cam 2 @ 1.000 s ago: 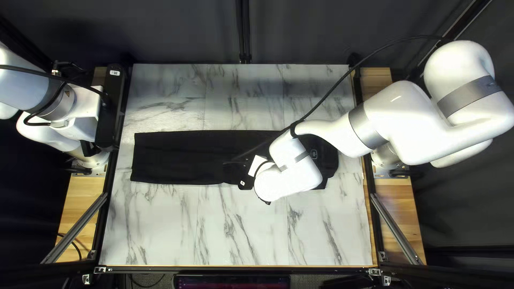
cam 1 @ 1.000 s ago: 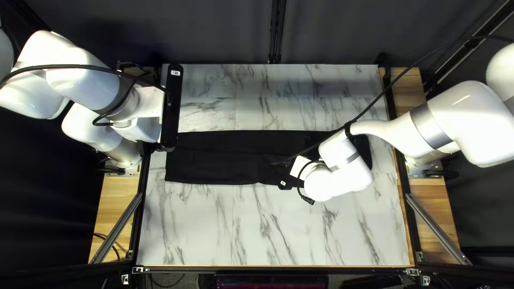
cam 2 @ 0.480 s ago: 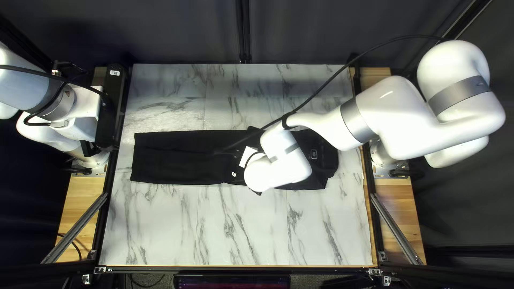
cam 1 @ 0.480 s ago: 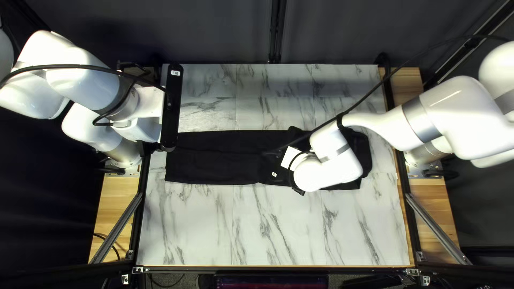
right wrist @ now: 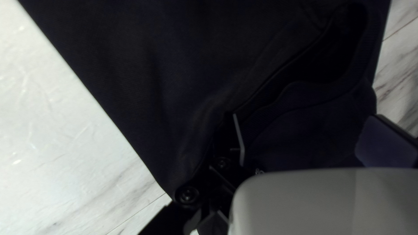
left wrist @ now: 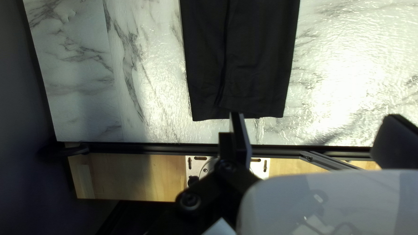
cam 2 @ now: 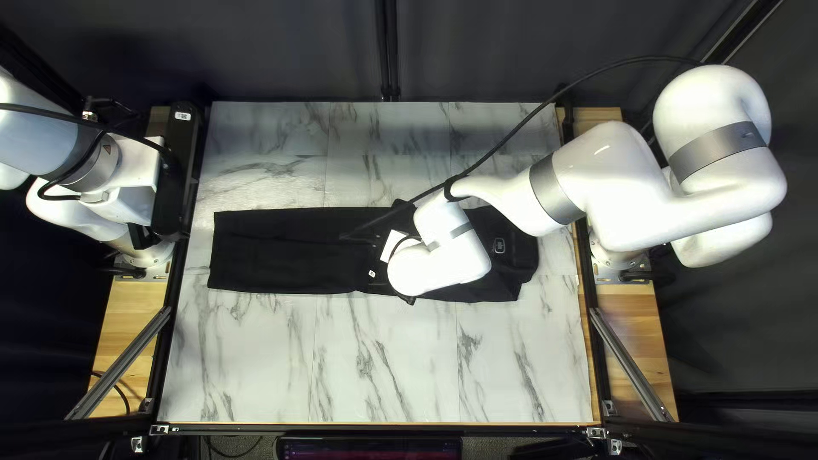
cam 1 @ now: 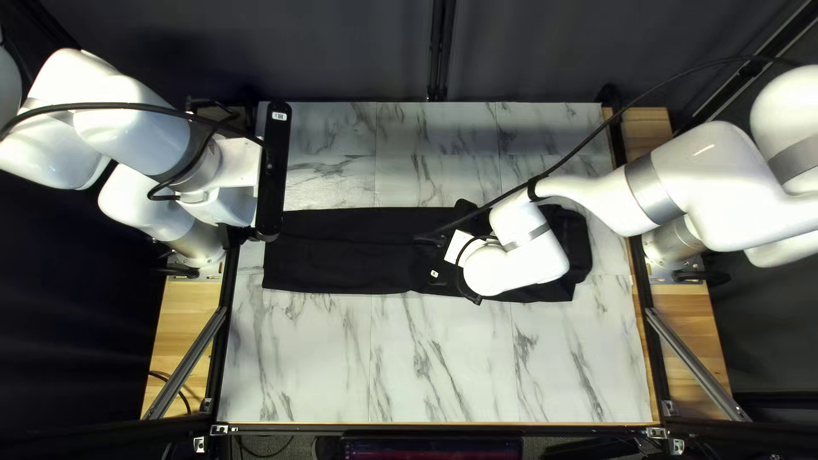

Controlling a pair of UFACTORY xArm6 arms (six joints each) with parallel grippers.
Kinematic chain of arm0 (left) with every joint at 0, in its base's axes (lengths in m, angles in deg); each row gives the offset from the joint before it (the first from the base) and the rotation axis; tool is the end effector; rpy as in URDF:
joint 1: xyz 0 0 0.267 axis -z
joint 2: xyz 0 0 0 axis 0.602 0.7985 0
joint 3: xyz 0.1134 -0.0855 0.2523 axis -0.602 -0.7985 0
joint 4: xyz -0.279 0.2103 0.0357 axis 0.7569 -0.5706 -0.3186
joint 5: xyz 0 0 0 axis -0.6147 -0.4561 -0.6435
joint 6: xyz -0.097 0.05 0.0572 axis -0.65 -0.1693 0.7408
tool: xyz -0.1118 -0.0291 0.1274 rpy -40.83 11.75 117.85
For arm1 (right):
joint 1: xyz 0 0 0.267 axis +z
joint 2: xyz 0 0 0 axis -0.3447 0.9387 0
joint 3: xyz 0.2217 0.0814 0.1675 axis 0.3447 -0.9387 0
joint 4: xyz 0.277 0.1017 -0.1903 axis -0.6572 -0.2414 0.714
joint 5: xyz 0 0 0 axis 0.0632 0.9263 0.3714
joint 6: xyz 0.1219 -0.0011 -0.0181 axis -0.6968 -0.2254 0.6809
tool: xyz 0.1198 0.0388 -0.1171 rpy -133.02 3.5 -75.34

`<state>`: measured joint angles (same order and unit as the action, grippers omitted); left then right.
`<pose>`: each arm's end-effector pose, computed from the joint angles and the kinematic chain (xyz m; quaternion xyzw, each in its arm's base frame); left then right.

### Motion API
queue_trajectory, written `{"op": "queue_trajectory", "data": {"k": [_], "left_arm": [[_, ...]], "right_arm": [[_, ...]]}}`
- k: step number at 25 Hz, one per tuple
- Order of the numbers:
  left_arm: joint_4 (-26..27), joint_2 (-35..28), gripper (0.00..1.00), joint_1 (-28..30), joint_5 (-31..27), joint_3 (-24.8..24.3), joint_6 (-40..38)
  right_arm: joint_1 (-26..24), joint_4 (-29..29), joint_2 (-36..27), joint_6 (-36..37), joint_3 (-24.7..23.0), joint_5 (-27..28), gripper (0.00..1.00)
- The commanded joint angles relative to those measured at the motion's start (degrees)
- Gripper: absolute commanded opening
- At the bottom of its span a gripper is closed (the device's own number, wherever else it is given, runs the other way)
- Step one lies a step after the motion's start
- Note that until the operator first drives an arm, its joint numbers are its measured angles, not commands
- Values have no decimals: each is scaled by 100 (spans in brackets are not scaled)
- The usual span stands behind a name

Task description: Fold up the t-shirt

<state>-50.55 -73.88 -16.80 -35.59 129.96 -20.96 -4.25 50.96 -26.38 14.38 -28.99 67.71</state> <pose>0.2443 -0.0519 0.3304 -0.9947 0.0012 -0.0955 0.0374 0.4011 0.0433 0.0486 0.9535 -0.1887 -0.0919 0.2165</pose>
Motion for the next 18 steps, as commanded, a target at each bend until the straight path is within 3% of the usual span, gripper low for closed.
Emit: {"op": "queue_trajectory", "data": {"k": [1, 7, 18], "left_arm": [[0, 0, 100, 0, 0, 0, 0], [0, 0, 100, 0, 0, 0, 0], [0, 0, 100, 0, 0, 0, 0]], "right_arm": [[15, 19, 6, -12, -20, -5, 100], [51, -26, -50, -94, -277, -218, 100], [339, -110, -58, -322, -287, -185, 100]]}}
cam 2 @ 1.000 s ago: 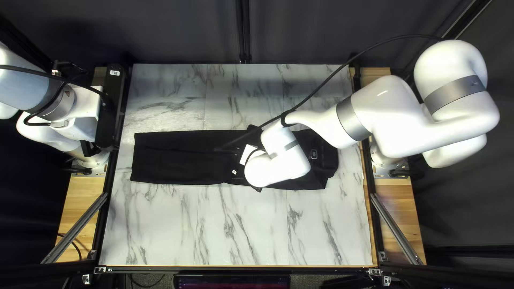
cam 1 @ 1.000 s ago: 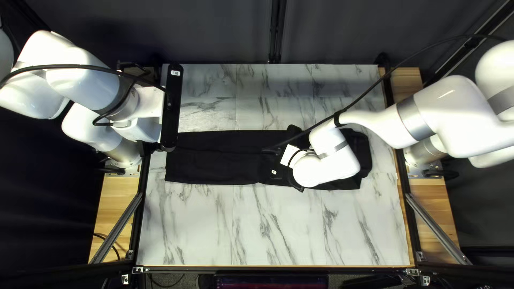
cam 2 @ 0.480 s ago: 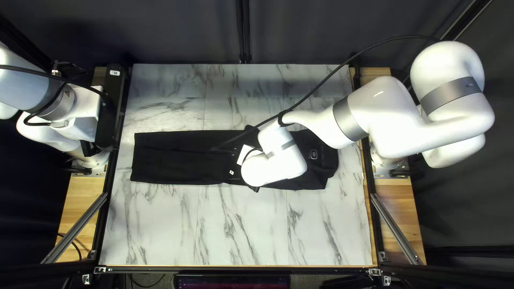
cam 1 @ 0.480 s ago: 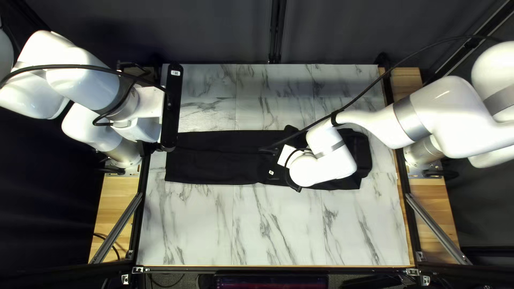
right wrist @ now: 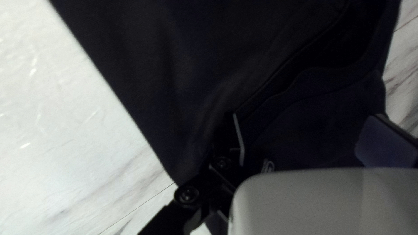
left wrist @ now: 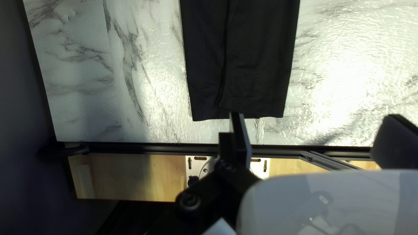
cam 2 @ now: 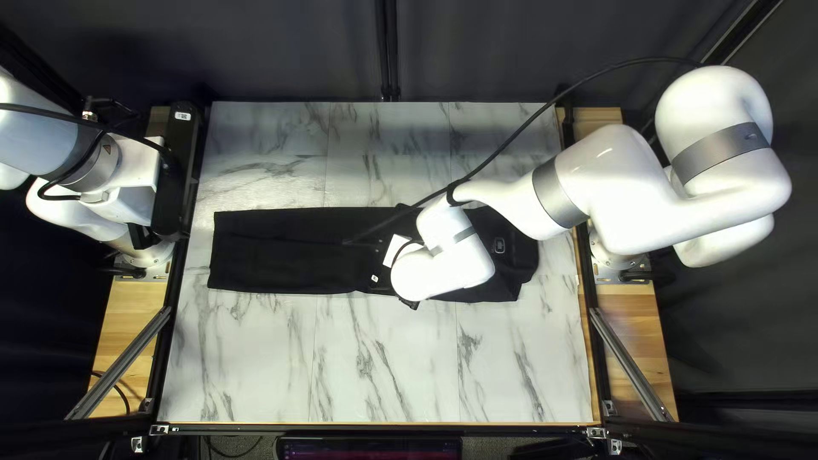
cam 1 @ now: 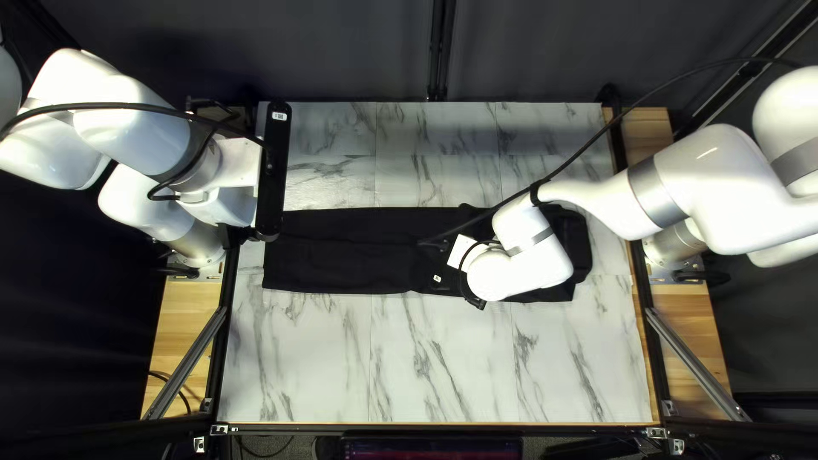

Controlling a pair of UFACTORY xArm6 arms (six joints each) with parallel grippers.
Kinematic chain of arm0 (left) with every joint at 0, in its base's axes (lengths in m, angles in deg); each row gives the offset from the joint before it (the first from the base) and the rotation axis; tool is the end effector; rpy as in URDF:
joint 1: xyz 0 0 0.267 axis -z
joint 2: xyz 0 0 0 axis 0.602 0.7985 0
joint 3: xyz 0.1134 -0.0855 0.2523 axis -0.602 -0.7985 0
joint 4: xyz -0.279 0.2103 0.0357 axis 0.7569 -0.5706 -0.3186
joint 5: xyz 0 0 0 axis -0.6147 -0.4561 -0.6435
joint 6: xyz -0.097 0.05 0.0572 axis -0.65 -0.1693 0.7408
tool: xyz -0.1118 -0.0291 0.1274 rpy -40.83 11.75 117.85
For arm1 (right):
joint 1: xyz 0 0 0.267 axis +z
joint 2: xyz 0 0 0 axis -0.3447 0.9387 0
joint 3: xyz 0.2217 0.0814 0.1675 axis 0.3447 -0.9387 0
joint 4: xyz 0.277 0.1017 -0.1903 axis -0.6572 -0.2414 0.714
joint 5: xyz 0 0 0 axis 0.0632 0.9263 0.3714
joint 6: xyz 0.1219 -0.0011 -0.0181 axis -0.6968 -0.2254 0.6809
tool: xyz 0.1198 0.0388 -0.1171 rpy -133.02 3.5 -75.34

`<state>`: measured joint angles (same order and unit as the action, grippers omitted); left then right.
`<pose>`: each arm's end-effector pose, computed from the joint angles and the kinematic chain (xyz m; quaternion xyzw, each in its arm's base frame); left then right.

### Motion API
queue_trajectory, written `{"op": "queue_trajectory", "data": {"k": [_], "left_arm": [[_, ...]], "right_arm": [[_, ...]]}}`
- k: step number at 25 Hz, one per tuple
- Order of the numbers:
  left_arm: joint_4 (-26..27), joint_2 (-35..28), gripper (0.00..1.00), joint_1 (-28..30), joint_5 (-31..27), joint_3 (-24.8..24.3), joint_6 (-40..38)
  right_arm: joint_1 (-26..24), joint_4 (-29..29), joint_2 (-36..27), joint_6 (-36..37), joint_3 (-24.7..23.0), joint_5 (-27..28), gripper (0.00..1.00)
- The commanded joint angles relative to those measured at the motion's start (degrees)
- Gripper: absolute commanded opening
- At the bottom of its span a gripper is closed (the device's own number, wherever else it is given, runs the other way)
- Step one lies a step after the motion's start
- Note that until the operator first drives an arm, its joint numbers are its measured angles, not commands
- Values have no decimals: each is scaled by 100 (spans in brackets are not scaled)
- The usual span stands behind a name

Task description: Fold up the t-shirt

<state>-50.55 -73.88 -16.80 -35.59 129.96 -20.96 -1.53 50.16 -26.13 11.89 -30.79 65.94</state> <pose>0.2443 -0.0519 0.3304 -0.9947 0.0012 -0.0955 0.0374 0.3892 0.0640 0.0370 0.9544 -0.1869 -0.0892 0.2149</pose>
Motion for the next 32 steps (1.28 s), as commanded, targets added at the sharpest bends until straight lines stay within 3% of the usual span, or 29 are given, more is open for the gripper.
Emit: {"op": "queue_trajectory", "data": {"k": [1, 7, 14, 18, 25, 32], "left_arm": [[0, 0, 100, 0, 0, 0, 0], [0, 0, 100, 0, 0, 0, 0], [0, 0, 100, 0, 0, 0, 0], [0, 0, 100, 0, 0, 0, 0], [0, 0, 100, 0, 0, 0, 0], [0, 0, 100, 0, 0, 0, 0]], "right_arm": [[85, -40, -111, -93, -141, -9, 100], [275, -162, -417, -322, -442, 57, 100], [241, -26, -338, -230, 12, 449, 100], [16, 113, -359, -65, -5, 428, 100], [-453, 212, -489, 179, -564, -111, 100], [-172, -48, -822, -78, -1106, -209, 100]]}}
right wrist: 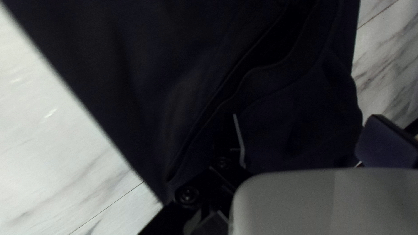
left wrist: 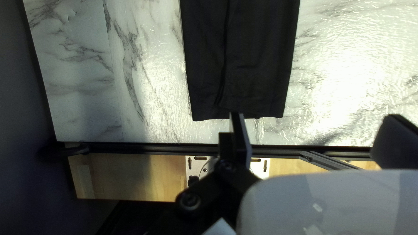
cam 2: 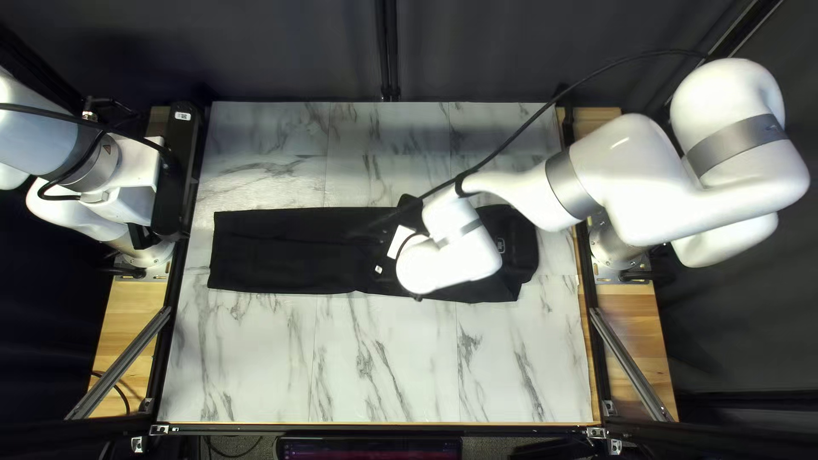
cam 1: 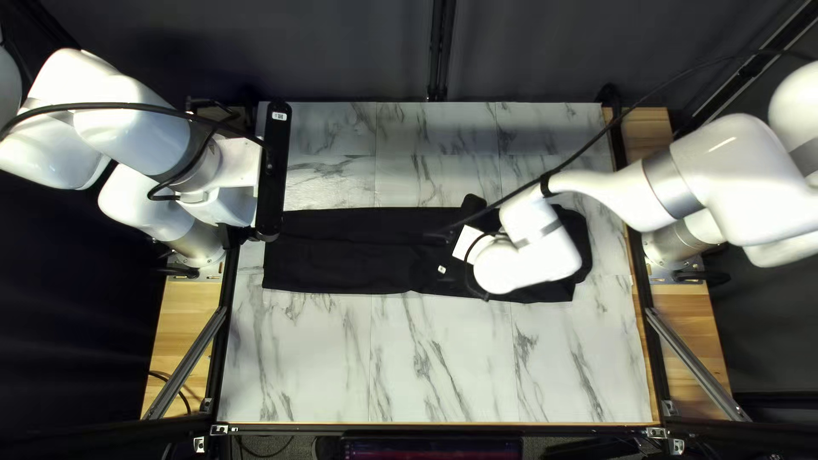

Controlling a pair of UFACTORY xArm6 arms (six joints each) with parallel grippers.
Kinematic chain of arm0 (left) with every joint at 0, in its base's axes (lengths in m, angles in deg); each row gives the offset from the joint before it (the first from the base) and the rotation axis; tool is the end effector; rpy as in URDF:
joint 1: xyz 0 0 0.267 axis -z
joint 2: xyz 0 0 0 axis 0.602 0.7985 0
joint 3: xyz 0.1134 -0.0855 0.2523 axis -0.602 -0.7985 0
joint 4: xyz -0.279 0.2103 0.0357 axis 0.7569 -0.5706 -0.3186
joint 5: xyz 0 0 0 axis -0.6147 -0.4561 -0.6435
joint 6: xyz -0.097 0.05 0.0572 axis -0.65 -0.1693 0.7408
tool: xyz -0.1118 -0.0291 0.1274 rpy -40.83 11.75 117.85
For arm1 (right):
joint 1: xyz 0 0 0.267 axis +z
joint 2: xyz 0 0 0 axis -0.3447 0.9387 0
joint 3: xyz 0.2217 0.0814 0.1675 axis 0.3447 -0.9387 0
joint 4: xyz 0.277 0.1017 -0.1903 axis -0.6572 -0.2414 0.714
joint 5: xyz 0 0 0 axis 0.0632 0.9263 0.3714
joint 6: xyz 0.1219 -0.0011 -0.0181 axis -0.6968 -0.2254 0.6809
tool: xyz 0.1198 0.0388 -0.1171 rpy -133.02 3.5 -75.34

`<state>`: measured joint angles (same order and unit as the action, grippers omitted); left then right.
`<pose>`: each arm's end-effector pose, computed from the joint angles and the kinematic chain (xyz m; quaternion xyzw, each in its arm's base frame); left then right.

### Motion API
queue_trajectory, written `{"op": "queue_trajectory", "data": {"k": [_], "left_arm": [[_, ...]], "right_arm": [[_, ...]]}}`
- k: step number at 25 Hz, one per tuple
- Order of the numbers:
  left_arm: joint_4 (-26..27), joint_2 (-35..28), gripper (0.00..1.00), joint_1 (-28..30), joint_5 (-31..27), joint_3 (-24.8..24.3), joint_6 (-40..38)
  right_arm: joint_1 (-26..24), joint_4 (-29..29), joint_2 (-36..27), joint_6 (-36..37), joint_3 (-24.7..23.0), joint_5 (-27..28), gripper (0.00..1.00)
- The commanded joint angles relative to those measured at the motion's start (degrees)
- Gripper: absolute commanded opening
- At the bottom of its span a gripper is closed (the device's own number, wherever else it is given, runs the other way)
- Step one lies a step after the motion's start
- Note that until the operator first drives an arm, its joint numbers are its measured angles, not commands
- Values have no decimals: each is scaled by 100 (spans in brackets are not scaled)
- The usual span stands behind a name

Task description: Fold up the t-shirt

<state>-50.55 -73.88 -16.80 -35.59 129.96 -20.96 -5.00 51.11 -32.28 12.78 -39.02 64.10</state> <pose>0.2443 -0.0519 0.3304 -0.9947 0.0012 -0.0955 0.0374 0.3576 0.0297 0.0407 0.9513 -0.1988 -0.0972 0.2146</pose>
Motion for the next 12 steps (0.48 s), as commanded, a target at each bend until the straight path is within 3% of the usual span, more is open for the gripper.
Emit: {"op": "queue_trajectory", "data": {"k": [1, 7, 12], "left_arm": [[0, 0, 100, 0, 0, 0, 0], [0, 0, 100, 0, 0, 0, 0], [0, 0, 100, 0, 0, 0, 0]], "right_arm": [[208, -169, -250, -200, -336, -21, 100], [500, -420, -833, -517, -895, 85, 100], [774, -421, -783, -625, -355, 625, 100]]}}
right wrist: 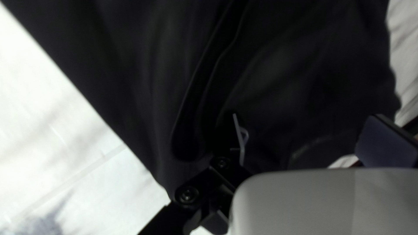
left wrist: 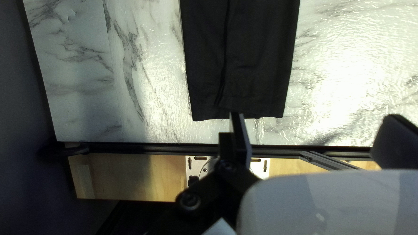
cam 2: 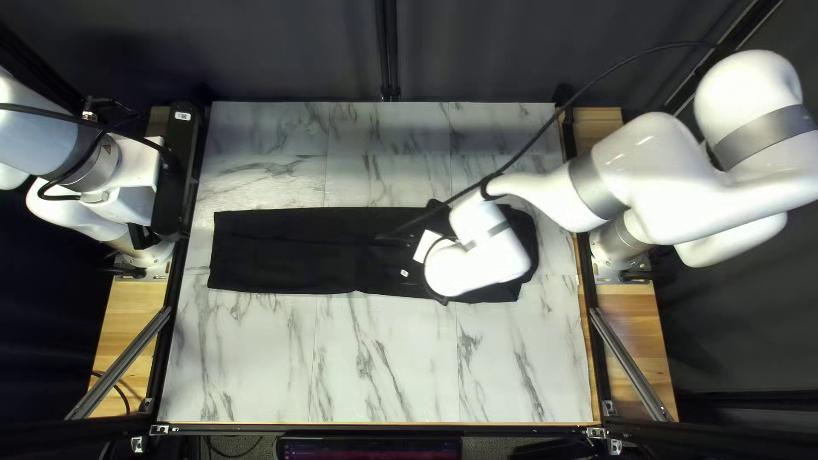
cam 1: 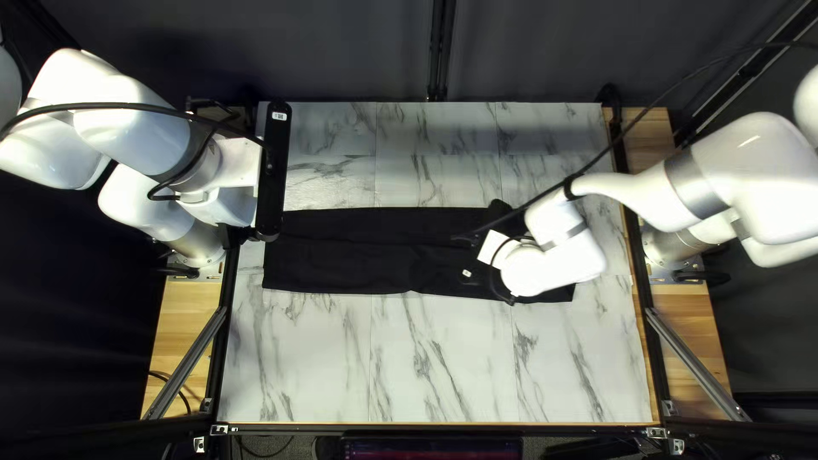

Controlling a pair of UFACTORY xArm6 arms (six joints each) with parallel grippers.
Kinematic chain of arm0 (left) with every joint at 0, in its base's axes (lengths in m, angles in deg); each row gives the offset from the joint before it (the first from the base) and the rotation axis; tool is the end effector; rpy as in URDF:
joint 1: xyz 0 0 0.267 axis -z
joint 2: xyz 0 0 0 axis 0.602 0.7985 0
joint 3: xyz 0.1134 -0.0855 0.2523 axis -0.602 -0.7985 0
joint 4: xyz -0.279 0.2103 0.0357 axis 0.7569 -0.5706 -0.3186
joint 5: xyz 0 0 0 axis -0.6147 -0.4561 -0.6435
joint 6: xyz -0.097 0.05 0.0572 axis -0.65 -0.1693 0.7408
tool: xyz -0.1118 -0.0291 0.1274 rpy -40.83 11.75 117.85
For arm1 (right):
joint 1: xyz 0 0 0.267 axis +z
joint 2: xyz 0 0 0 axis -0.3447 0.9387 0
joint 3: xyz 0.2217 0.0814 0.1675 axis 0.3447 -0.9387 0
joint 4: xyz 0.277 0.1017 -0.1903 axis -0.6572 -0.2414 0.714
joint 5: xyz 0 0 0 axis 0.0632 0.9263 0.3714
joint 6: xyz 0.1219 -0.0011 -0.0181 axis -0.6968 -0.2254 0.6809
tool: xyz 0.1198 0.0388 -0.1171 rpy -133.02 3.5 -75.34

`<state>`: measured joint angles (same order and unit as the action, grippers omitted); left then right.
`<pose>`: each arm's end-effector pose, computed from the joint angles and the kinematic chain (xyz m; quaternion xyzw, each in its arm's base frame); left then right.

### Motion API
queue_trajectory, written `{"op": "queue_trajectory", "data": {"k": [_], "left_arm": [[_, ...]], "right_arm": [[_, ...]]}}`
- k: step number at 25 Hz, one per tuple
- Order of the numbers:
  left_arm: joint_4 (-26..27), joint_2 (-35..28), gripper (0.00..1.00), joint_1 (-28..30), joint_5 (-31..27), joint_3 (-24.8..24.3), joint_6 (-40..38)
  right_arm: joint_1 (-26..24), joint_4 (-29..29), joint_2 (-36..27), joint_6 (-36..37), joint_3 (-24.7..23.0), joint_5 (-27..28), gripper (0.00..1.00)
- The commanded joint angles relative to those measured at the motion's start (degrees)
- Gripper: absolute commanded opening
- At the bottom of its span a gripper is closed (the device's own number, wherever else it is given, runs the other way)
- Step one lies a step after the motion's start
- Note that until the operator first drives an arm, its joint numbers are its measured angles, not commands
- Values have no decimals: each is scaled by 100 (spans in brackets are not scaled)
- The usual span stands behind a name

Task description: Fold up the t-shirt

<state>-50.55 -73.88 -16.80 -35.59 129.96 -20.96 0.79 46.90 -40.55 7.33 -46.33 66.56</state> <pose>0.2443 -0.0519 0.3304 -0.9947 0.0012 -0.0955 0.0374 0.3052 0.0600 0.0571 0.9461 -0.2221 -0.1023 0.2122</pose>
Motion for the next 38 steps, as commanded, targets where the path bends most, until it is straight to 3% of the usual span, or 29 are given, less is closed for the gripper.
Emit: {"op": "queue_trajectory", "data": {"k": [1, 4, 7, 16, 24, 28, 29, 30, 32, 38], "left_arm": [[0, 0, 100, 0, 0, 0, 0], [0, 0, 100, 0, 0, 0, 0], [0, 0, 100, 0, 0, 0, 0], [0, 0, 100, 0, 0, 0, 0], [0, 0, 100, 0, 0, 0, 0], [0, 0, 100, 0, 0, 0, 0], [0, 0, 100, 0, 0, 0, 0], [0, 0, 100, 0, 0, 0, 0], [0, 0, 100, 0, 0, 0, 0], [0, 0, 100, 0, 0, 0, 0]], "right_arm": [[283, 6, 76, -91, 549, 522, 100], [473, 44, 196, -49, 896, 688, 100], [617, 146, 263, 144, 1013, 517, 100], [367, 151, -288, 1864, 1, -1052, 100], [287, 236, 76, 2262, 10, -1618, 85], [249, 255, 190, 2300, -21, -1756, 69], [245, 254, 186, 2298, -34, -1762, 56], [237, 253, 168, 2286, -45, -1746, 31], [229, 254, 150, 2265, -54, -1727, 2], [157, 261, 202, 2241, -71, -1816, 0]]}}
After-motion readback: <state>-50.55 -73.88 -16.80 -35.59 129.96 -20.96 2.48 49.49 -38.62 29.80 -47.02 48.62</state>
